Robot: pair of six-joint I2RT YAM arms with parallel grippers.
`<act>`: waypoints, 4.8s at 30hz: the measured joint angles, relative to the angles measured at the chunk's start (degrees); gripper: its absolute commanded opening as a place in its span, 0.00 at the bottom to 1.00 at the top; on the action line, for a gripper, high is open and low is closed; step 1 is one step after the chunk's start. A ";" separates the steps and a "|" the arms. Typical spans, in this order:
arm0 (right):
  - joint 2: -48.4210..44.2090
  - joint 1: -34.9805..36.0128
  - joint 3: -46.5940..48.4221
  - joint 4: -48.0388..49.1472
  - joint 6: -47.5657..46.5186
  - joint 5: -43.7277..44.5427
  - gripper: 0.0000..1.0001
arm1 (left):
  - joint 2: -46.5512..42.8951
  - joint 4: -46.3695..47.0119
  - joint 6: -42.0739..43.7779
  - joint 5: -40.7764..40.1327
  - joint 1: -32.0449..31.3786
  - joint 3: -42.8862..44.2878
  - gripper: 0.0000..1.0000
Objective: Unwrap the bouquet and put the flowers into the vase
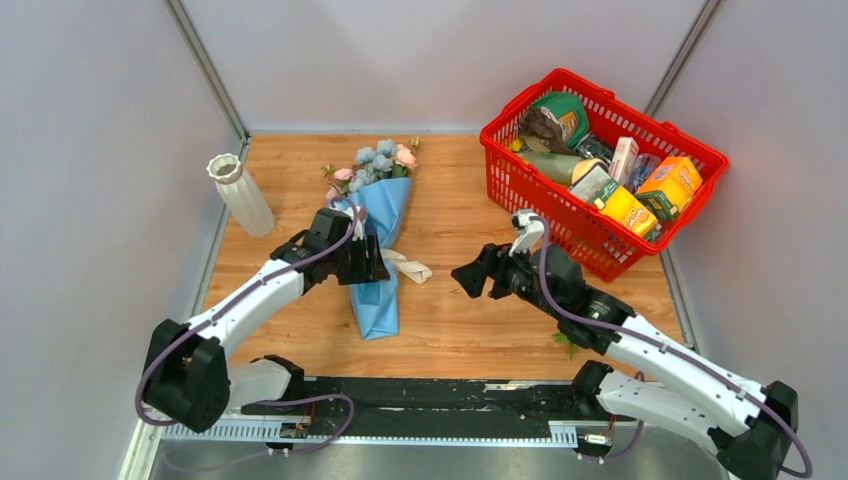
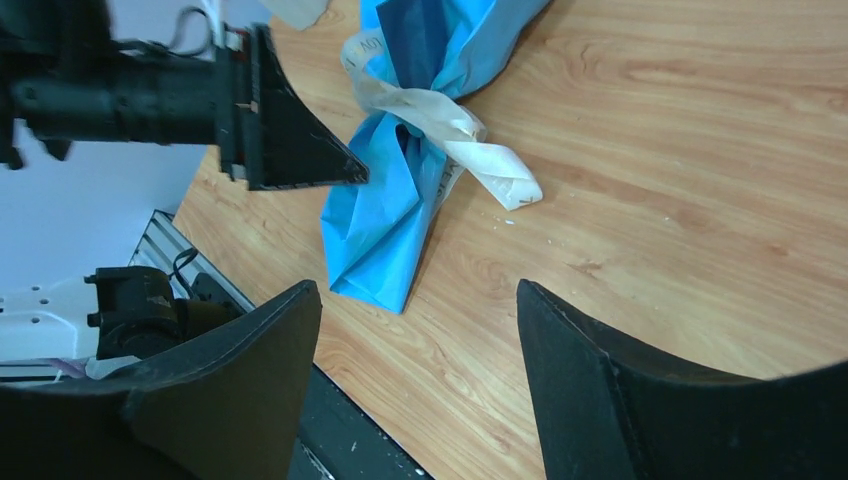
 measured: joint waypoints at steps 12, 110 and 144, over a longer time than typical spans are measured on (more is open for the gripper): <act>23.56 6.38 2.43 12.63 6.99 1.38 0.72 | -4.37 -6.40 2.60 -11.17 10.16 12.96 0.65; 48.74 -2.08 17.62 18.32 -9.88 -9.35 0.21 | -0.13 6.29 -1.07 2.40 14.62 -9.86 0.00; 70.12 -2.08 34.91 15.43 16.48 -9.20 0.56 | -1.40 10.95 -1.40 6.08 14.62 -13.25 0.00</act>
